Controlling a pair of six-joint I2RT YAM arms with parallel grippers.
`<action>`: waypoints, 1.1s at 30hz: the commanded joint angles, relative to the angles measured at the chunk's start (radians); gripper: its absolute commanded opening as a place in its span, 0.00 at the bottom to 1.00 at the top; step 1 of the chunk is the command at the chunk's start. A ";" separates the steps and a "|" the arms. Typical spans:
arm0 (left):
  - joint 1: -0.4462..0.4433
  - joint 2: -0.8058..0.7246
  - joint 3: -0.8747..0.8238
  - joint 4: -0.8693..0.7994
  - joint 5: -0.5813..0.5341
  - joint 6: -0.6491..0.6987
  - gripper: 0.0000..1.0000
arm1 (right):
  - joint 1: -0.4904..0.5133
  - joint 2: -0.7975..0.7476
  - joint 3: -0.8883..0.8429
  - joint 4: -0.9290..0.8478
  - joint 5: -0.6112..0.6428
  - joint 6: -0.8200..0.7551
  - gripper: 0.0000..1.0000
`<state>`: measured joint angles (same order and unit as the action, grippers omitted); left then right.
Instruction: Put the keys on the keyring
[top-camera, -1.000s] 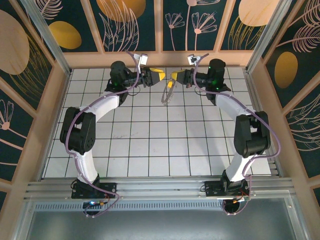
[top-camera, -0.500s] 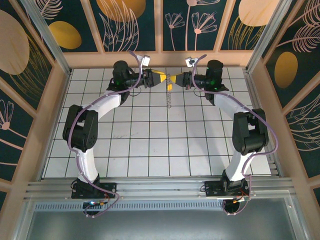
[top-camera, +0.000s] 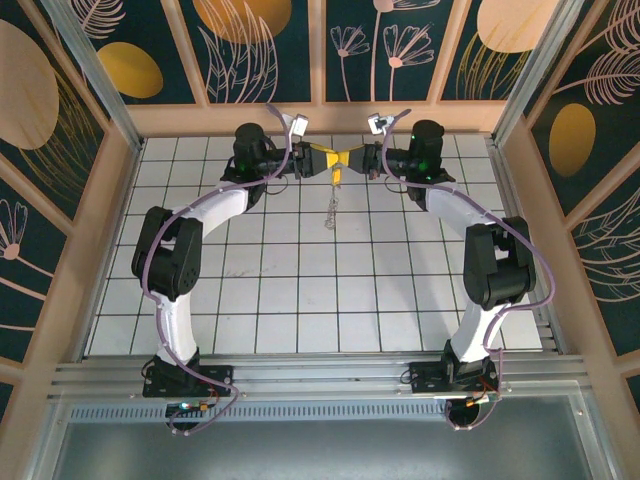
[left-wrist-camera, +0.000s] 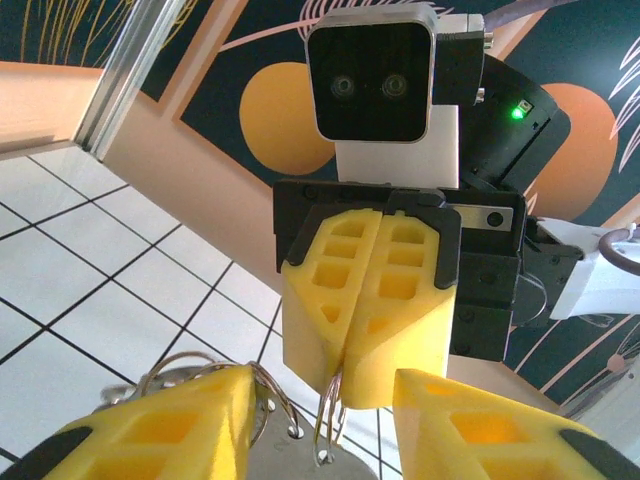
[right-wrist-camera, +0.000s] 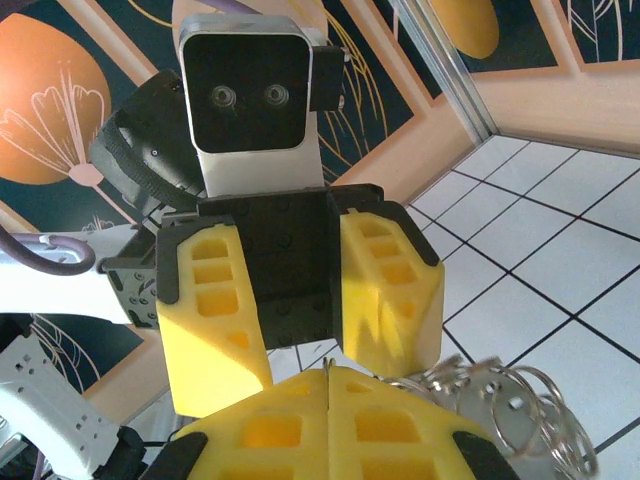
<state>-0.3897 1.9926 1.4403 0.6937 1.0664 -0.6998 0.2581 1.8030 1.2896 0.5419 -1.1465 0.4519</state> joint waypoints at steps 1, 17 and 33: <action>-0.007 0.007 0.032 0.012 0.020 0.004 0.37 | 0.007 0.010 0.041 0.062 -0.022 0.011 0.00; -0.008 -0.006 0.013 0.029 -0.003 0.011 0.24 | 0.003 0.010 0.038 0.033 -0.014 -0.016 0.00; -0.009 -0.015 -0.007 0.026 0.022 0.025 0.16 | 0.001 0.019 0.044 0.053 -0.005 0.007 0.00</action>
<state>-0.3939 1.9926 1.4403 0.6979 1.0645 -0.6987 0.2562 1.8153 1.2896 0.5423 -1.1461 0.4515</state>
